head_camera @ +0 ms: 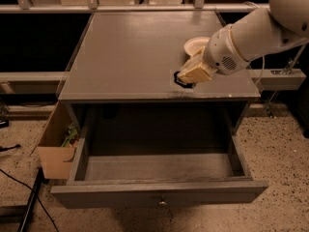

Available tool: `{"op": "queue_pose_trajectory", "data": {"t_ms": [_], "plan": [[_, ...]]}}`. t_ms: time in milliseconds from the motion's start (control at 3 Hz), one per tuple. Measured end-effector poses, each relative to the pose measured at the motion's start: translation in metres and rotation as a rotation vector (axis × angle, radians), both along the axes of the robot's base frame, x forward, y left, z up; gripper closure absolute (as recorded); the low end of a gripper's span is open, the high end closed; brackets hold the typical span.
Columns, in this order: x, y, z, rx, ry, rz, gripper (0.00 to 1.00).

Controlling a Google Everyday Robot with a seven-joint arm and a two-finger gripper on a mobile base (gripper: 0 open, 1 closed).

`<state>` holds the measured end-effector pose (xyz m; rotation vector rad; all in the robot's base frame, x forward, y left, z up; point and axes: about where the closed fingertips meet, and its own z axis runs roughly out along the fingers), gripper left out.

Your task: Place rxbar blueberry into top drawer

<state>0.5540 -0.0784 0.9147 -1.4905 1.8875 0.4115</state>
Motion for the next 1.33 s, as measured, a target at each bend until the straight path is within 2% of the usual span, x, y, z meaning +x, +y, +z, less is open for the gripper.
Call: {"op": "queue_pose_trajectory", "data": {"t_ms": [333,667,1000,1333], "plan": [[-0.015,0.004,-0.003,-0.018,0.007,0.071,1.00],[-0.045,0.000,-0.007,-0.030,0.029,0.132,1.00],[-0.083,-0.012,-0.015,-0.030,0.060,0.167,1.00],[-0.101,-0.020,-0.029,-0.018,0.076,0.176,1.00]]}}
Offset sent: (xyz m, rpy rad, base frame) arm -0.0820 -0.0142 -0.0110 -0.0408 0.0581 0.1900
